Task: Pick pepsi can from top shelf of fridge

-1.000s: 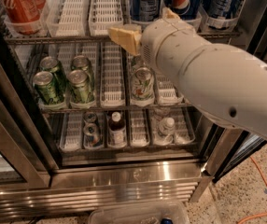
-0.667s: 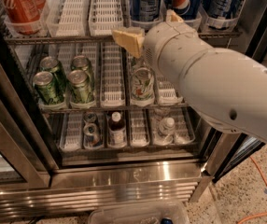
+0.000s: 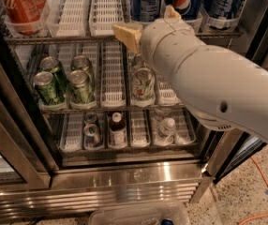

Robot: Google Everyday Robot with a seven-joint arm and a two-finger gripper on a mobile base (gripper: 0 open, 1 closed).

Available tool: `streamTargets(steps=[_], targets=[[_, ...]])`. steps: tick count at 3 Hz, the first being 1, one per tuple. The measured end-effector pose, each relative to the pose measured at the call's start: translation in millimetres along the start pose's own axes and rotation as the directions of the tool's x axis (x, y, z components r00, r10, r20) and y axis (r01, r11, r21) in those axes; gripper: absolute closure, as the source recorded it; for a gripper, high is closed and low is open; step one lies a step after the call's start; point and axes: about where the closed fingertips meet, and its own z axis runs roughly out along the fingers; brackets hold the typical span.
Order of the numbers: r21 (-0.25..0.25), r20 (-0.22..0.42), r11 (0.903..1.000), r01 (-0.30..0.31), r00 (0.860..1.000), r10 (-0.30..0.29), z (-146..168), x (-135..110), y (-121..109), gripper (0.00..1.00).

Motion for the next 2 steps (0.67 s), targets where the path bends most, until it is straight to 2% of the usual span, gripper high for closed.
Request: streamTargets(steps=[2], targets=[[0.017,0.030,0.9996,-0.023,0.999,0.022,13.3,-10.5,0.3,0.20]])
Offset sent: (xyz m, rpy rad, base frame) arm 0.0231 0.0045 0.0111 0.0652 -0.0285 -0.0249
